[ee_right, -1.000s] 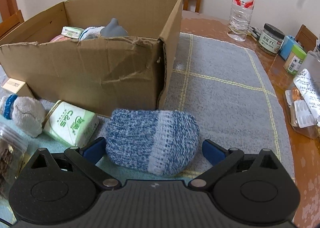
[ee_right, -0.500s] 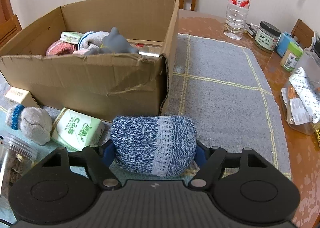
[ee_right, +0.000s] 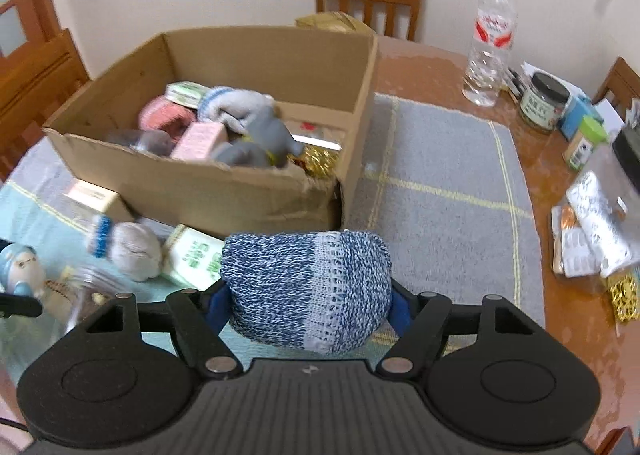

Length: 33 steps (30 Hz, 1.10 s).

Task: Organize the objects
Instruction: 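Carry the snowman toy and blue sock into the cardboard box and release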

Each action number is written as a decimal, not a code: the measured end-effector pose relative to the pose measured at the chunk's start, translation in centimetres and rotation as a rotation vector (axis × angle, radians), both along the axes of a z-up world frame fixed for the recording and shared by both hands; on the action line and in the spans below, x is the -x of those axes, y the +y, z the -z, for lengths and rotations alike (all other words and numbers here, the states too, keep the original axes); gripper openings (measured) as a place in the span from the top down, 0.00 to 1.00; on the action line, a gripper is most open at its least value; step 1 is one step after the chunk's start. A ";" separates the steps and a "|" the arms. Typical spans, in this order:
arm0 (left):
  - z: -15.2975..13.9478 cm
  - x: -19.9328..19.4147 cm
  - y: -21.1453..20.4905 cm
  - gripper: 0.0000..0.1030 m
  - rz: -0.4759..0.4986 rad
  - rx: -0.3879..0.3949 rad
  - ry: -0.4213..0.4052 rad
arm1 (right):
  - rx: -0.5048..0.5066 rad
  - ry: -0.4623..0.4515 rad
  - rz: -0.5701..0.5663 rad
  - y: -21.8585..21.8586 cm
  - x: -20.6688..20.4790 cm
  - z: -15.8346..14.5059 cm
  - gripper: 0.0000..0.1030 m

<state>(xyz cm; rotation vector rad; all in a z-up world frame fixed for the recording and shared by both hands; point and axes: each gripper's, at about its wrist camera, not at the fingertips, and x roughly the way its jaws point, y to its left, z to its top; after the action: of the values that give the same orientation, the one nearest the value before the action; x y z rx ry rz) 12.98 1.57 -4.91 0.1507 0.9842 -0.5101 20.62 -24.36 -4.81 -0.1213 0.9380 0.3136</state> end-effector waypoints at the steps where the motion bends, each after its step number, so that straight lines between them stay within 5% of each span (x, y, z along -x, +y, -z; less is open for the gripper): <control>1: -0.7 -0.1 -0.1 0.45 0.000 0.002 -0.004 | -0.002 0.000 -0.008 0.1 0.1 -0.5 0.24; 13: -8.0 -4.4 -1.9 0.45 0.030 0.067 -0.104 | -0.038 -0.064 -0.095 1.5 -0.3 -5.8 0.24; 21: -9.4 -8.9 -3.2 0.44 0.014 0.038 -0.167 | -0.061 -0.099 -0.124 1.9 -2.0 -7.8 0.24; 26: -9.1 -10.1 -3.9 0.13 0.011 0.020 -0.164 | -0.070 -0.110 -0.120 2.4 -3.3 -8.3 0.24; 33: -8.2 -9.9 -3.5 0.08 0.020 0.006 -0.133 | -0.058 -0.116 -0.149 3.1 -4.6 -8.8 0.24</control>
<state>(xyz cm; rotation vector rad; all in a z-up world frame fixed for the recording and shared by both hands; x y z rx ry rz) 22.86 -1.95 3.27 0.1871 0.8520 -0.5143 25.18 -21.24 3.94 -0.1553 0.8054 0.4663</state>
